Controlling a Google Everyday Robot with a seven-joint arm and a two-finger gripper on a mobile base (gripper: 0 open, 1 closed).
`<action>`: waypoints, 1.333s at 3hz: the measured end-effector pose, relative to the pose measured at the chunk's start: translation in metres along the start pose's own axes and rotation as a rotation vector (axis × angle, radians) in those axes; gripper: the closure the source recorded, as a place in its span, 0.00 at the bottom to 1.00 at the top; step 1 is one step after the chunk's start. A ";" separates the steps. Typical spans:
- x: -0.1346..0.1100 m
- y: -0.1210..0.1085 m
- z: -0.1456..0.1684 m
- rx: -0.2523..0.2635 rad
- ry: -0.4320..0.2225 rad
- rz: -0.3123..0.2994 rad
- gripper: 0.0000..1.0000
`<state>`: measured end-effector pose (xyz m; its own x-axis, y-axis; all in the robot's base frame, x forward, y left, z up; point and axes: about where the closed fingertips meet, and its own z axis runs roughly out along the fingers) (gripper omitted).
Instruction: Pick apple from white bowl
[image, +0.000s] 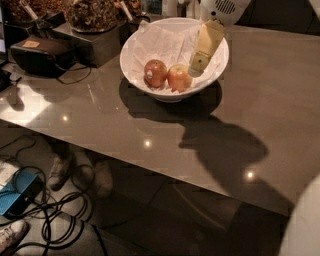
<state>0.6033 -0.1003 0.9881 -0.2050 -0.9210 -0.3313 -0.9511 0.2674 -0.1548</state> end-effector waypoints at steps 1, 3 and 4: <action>-0.011 -0.015 0.018 -0.026 -0.001 0.025 0.04; -0.020 -0.032 0.050 -0.065 0.014 0.063 0.08; -0.022 -0.038 0.061 -0.077 0.018 0.076 0.07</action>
Offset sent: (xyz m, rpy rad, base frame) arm 0.0291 0.0133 -0.0386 -0.0417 0.1900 -0.0357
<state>0.6582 -0.0732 0.9449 -0.2803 -0.9040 -0.3228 -0.9476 0.3143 -0.0575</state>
